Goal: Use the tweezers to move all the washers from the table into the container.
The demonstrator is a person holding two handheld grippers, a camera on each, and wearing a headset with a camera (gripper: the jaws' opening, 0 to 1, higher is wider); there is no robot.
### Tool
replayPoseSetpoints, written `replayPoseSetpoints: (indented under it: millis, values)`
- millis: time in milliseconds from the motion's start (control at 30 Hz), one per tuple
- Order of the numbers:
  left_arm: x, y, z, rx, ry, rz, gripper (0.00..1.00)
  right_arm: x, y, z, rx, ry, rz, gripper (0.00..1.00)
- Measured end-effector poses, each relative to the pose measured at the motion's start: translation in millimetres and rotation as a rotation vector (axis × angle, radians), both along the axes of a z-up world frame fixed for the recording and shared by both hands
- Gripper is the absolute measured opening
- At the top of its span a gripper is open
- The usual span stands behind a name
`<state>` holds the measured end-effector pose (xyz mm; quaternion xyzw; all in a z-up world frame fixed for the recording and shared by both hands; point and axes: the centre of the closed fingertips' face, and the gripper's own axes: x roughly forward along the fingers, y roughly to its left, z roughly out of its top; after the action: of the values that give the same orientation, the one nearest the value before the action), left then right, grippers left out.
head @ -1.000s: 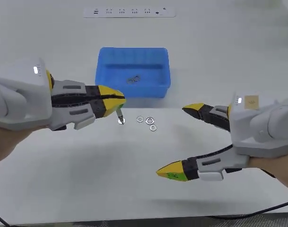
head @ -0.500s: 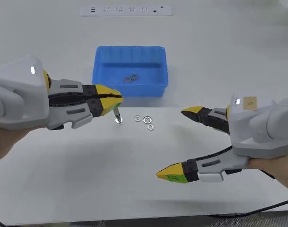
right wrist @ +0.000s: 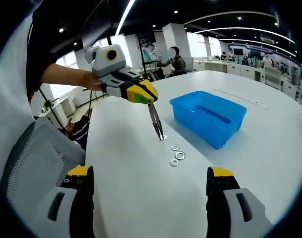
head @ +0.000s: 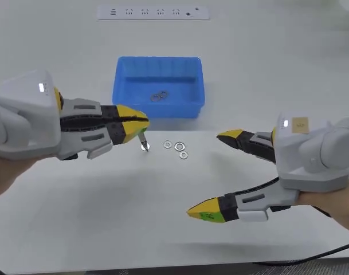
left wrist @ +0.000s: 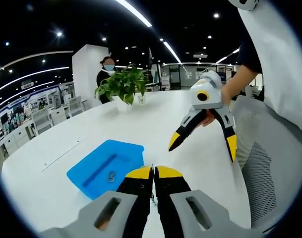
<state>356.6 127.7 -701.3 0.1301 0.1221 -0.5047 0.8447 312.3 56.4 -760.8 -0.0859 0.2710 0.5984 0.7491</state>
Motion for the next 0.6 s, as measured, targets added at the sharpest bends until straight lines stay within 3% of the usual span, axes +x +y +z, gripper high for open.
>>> replayPoseSetpoints:
  millis: [500, 600]
  values:
    - [-2.3, 3.1, -2.5, 0.076, 0.040, 0.011, 0.05, -0.3, 4.0, 1.2, 0.011, 0.001, 0.002, 0.95]
    - [-2.6, 1.7, -2.6, 0.066, 0.051, 0.016, 0.05, 0.7, 5.1, 1.9, 0.017, 0.002, -0.001, 0.95]
